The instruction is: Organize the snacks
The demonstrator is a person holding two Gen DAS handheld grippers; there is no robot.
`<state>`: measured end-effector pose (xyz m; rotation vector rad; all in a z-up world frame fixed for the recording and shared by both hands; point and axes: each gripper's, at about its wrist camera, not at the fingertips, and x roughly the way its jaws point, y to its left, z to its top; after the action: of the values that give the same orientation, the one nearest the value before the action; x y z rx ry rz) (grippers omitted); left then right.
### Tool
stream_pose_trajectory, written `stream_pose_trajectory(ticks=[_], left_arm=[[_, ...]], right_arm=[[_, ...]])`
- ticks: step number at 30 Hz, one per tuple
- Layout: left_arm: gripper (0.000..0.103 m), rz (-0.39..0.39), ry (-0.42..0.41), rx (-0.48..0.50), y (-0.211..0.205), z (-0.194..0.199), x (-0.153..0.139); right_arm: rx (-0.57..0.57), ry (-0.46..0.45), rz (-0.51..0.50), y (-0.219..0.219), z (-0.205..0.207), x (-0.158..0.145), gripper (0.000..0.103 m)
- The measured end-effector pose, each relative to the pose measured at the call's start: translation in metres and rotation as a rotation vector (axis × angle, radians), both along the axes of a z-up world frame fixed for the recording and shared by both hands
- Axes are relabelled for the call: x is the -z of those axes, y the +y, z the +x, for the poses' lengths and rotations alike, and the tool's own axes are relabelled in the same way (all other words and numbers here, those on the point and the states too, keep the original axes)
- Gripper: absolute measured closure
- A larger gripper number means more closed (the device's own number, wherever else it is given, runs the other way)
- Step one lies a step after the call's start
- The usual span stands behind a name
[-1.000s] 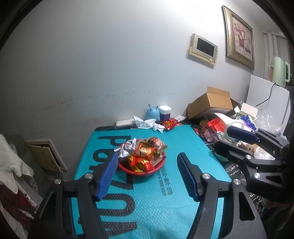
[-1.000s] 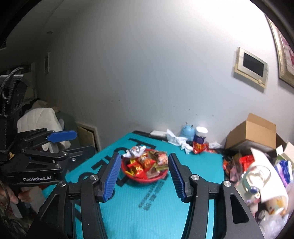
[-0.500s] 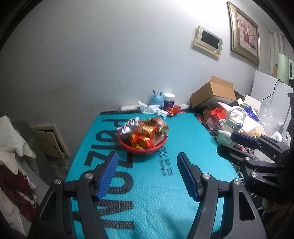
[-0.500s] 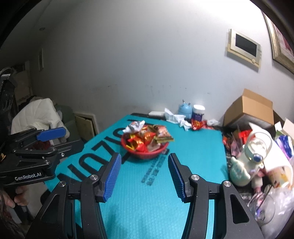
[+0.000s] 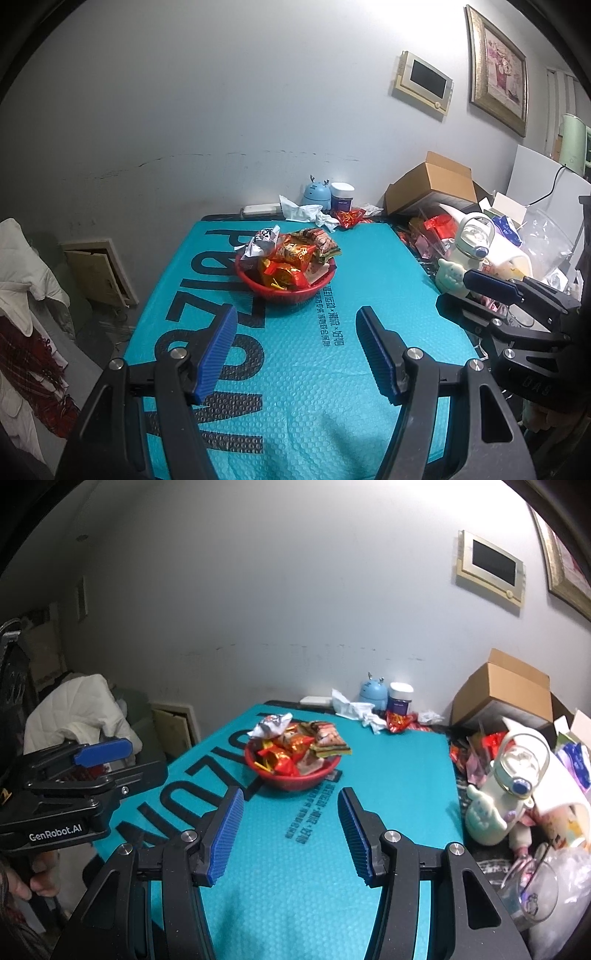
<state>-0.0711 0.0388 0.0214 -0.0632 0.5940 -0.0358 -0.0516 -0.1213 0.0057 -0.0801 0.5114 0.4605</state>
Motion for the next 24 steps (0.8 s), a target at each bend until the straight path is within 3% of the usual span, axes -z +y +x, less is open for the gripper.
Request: stream_pose_trajectory(ticks=[24], left_arm=[[0.037,0.005,-0.003,-0.014,-0.0051,0.0037,-0.0045]], right_arm=[[-0.004,0.001,-0.006,-0.0029,0.0067,0.0005,0.049]])
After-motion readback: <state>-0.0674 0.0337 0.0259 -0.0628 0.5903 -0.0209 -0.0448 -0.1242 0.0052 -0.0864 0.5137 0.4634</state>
